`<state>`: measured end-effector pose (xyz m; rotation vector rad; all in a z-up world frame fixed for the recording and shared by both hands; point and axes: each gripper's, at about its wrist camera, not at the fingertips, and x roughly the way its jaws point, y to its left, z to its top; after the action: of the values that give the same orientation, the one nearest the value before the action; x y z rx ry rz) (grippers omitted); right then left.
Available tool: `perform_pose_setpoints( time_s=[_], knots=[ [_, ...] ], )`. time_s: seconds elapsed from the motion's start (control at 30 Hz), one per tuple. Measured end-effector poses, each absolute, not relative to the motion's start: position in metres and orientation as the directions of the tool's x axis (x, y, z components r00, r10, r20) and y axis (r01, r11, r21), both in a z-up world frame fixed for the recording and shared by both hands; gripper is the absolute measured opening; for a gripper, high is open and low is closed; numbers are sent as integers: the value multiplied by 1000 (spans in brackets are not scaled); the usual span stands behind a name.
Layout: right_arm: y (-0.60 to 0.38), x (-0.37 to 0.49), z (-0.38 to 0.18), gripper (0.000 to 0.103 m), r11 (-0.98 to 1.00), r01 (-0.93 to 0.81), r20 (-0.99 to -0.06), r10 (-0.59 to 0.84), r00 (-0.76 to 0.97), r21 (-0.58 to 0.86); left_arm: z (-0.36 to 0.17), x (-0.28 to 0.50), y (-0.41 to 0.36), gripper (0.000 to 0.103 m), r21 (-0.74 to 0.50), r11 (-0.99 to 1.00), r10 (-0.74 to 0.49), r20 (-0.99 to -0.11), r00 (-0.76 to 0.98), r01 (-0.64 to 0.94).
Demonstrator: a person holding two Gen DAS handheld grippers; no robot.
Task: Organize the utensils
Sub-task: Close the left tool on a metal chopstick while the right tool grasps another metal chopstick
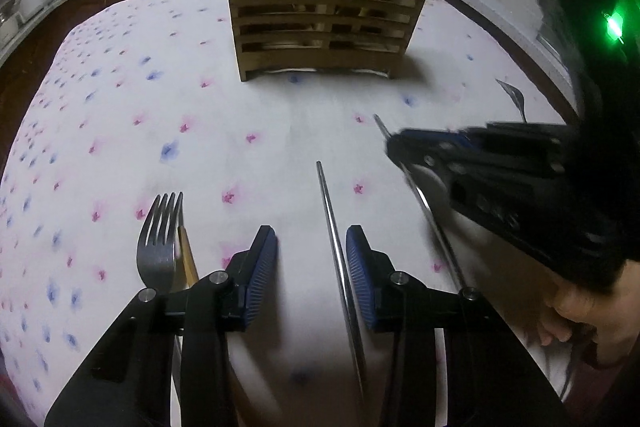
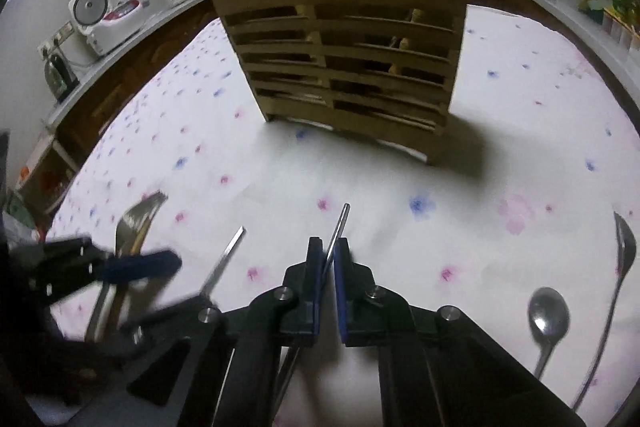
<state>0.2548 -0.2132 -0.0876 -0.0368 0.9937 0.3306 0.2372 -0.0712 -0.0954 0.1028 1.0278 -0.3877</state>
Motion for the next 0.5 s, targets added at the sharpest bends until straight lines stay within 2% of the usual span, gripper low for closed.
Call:
perform_pose_setpoints(
  time_s=[0.13,0.43,0.5],
  knots=[
    [-226,243,-86,6,951,-297,-839,231,492,88,-95,244,-74,36,-91,925,-262,-857,444,369],
    [-238,249,-86,8,961,-249,-840,232,491,120,-96,259,-94,36,-16,911,-214,-872,441,412],
    [-234,251,-88,9,961,-254,-834,231,501,113,-96,262,-92,32,-14,910,-214,-872,440,415]
  ],
)
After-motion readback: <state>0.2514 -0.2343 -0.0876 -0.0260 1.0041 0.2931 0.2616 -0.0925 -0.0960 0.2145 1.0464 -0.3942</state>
